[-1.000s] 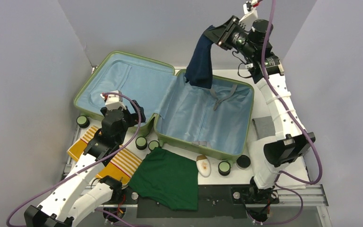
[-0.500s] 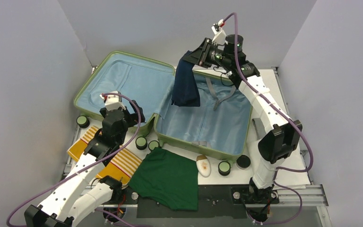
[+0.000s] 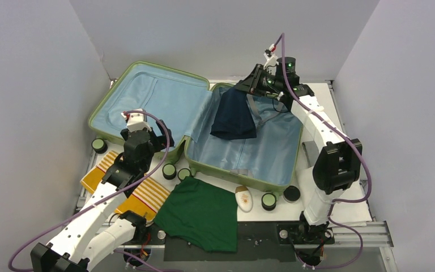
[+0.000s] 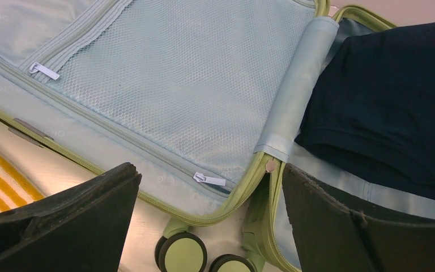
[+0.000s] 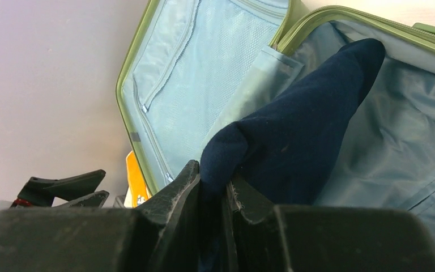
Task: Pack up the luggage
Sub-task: Place the clothes in the luggage.
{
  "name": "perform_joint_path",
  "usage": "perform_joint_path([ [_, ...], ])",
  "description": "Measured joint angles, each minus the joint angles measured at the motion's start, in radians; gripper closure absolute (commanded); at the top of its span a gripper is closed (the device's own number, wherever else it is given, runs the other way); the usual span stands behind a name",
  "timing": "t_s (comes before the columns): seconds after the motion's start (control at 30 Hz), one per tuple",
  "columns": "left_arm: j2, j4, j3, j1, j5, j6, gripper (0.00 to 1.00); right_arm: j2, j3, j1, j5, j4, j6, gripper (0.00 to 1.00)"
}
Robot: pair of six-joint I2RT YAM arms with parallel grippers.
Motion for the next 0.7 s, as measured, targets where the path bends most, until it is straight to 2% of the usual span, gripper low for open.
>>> perform_joint_path([
  [0.47,0.006,0.000,0.000,0.008,0.004,0.000,0.05,0.000,0.010,0.058,-0.056,0.031,0.014,1.00],
  [0.7,0.006,0.000,-0.001,0.008,0.005,0.000,0.05,0.000,-0.037,-0.011,-0.038,0.019,-0.007,1.00],
])
